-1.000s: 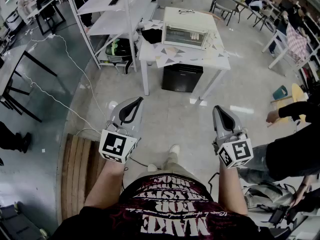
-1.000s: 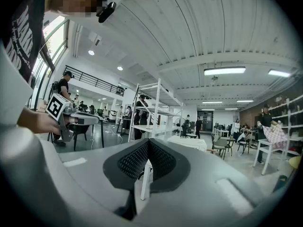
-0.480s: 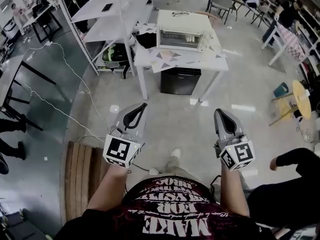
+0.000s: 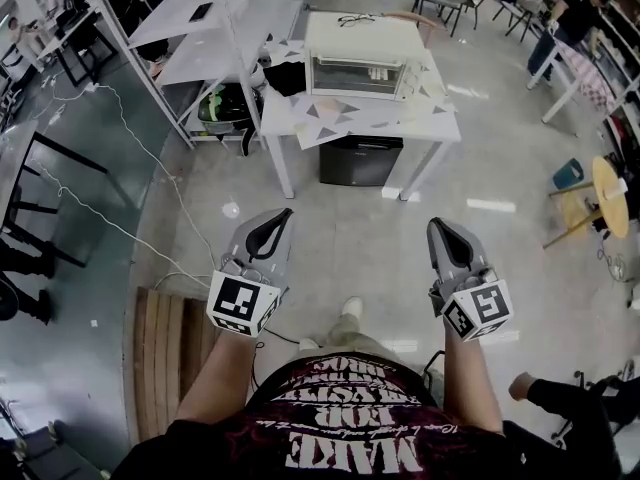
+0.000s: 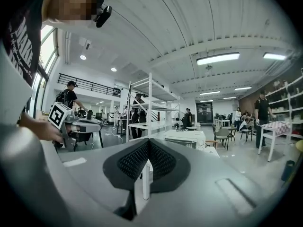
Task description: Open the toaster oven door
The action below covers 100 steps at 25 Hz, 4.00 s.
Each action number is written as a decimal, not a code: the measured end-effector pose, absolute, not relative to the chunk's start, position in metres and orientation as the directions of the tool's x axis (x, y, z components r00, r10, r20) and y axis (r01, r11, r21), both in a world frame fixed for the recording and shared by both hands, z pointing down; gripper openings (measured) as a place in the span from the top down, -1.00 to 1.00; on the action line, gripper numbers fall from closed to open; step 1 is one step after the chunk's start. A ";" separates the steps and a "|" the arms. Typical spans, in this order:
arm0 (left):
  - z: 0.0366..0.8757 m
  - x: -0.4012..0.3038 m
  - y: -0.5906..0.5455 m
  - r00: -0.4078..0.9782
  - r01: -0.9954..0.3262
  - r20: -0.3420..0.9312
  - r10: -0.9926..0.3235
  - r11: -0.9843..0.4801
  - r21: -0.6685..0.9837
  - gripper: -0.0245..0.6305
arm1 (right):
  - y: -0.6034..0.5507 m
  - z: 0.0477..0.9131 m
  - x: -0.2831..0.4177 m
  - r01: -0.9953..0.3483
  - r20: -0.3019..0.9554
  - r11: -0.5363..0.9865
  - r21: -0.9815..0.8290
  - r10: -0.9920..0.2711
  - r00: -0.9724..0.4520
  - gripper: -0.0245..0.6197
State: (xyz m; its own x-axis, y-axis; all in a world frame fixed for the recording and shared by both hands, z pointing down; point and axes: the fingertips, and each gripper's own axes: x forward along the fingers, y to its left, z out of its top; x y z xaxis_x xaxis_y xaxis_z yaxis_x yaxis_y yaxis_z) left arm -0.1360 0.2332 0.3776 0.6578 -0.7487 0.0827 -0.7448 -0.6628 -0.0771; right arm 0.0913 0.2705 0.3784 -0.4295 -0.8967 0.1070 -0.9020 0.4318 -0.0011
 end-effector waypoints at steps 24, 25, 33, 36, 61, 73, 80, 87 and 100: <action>0.365 -0.057 0.099 0.608 -0.789 0.064 -0.791 -0.611 -0.061 0.92 | 0.133 0.374 0.176 -0.871 0.066 0.490 -0.028 -0.869 -0.491 0.85; 0.363 -0.053 0.097 0.604 -0.792 0.059 -0.794 -0.607 -0.064 0.92 | 0.130 0.373 0.180 -0.869 0.063 0.494 -0.024 -0.867 -0.495 0.85; 0.362 -0.046 0.091 0.550 -0.828 0.078 -0.831 -0.555 -0.077 0.92 | 0.116 0.368 0.194 -0.859 0.041 0.512 0.002 -0.858 -0.512 0.85; 0.358 -0.041 0.091 0.552 -0.824 0.069 -0.831 -0.556 -0.109 0.92 | 0.118 0.369 0.194 -0.854 0.035 0.520 -0.004 -0.854 -0.520 0.85; 0.360 -0.061 0.015 0.592 -0.796 0.050 -0.804 -0.594 -0.116 0.92 | 0.049 0.379 0.165 -0.870 0.056 0.492 -0.035 -0.868 -0.493 0.85; 0.372 -0.079 -0.045 0.607 -0.789 0.054 -0.793 -0.610 -0.072 0.92 | -0.013 0.383 0.145 -0.875 0.082 0.482 -0.044 -0.871 -0.484 0.85; 0.377 -0.084 -0.075 0.619 -0.779 0.068 -0.783 -0.623 -0.078 0.92 | -0.042 0.388 0.137 -0.877 0.094 0.478 -0.050 -0.872 -0.480 0.85; 0.378 -0.088 -0.104 0.639 -0.761 0.083 -0.765 -0.644 -0.080 0.92 | -0.071 0.383 0.126 -0.883 0.087 0.468 -0.043 -0.878 -0.470 0.85; 0.370 -0.098 -0.156 0.684 -0.723 0.065 -0.727 -0.687 -0.074 0.92 | -0.105 0.364 0.102 -0.897 0.071 0.441 -0.011 -0.895 -0.441 0.85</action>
State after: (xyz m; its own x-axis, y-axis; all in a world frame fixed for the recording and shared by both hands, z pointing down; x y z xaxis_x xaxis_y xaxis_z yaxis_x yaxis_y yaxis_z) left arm -0.0979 -0.1557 0.3700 0.6837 -0.7269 0.0649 -0.7231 -0.6867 -0.0739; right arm 0.1023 -0.1052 0.3637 -0.4410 -0.8947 0.0712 -0.8972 0.4414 -0.0114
